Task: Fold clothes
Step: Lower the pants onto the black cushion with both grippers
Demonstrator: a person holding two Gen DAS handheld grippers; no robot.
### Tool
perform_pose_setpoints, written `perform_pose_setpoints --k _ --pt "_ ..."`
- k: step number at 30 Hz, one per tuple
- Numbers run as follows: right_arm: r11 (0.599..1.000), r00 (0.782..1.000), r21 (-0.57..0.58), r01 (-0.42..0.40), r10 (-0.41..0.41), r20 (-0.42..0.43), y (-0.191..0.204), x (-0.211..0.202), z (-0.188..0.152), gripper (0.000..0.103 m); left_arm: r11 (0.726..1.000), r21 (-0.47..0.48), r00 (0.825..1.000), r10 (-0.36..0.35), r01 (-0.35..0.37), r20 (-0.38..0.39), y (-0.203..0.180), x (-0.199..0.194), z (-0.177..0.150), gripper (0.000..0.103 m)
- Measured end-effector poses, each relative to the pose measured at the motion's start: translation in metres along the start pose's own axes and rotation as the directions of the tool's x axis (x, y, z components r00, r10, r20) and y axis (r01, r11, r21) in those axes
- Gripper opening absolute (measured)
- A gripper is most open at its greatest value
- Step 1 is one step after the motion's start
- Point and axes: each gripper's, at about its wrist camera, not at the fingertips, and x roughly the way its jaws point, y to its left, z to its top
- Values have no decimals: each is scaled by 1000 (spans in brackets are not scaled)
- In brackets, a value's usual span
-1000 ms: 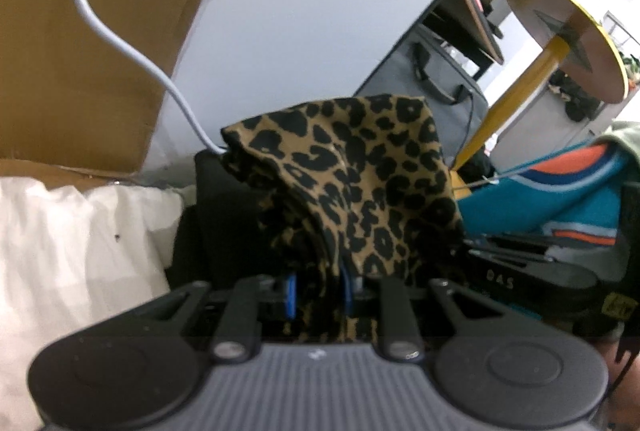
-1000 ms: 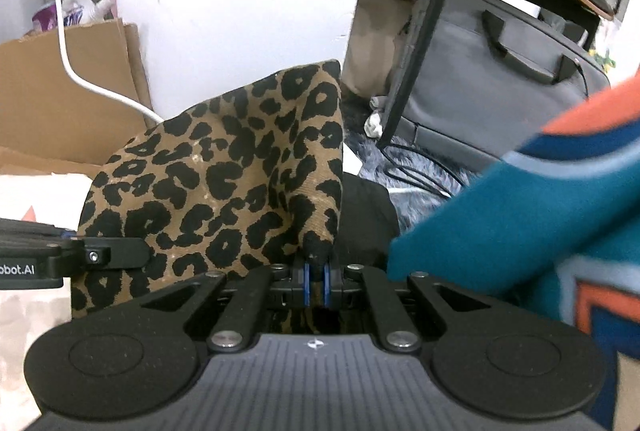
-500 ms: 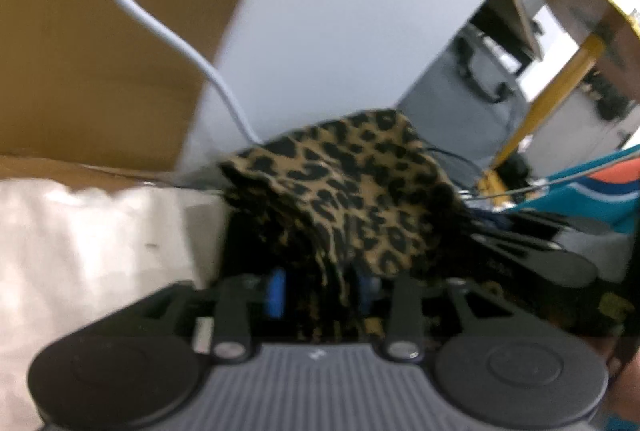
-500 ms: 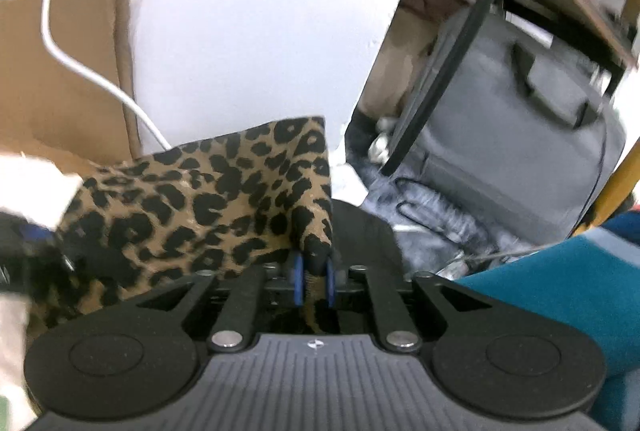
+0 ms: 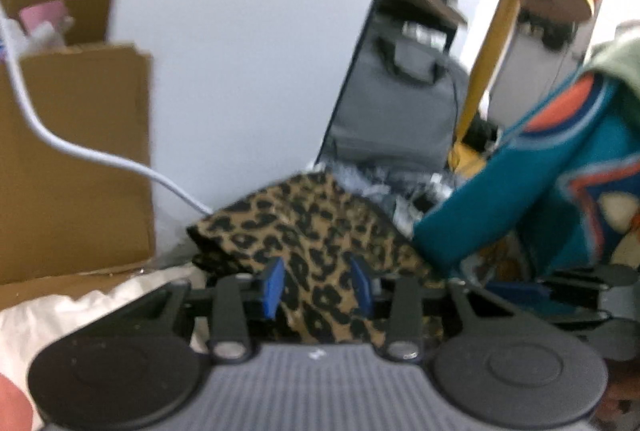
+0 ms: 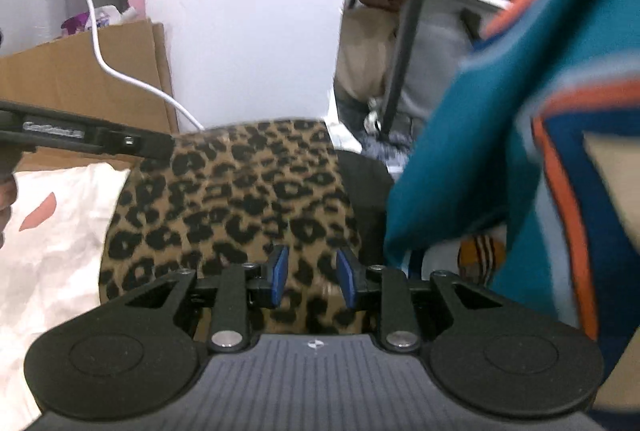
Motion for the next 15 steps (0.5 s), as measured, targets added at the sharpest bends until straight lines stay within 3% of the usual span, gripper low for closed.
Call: perform_pose_setpoints --k 4,7,11,12,15 --pt "1000 999 13 28 -27 -37 1 11 -21 34 997 -11 993 78 -79 -88 13 32 -13 34" --pt "999 997 22 49 -47 -65 1 19 -37 34 997 -48 995 65 -68 -74 21 37 -20 36" --pt "999 995 -5 52 -52 -90 -1 14 -50 34 995 3 993 96 -96 -76 15 29 -17 36" --pt "999 994 -8 48 -48 -100 -2 10 -52 34 994 10 991 108 -107 -76 14 25 -16 31" --pt "999 992 -2 45 -45 -117 -7 -2 -57 34 997 -18 996 76 -77 -40 17 0 -19 29"
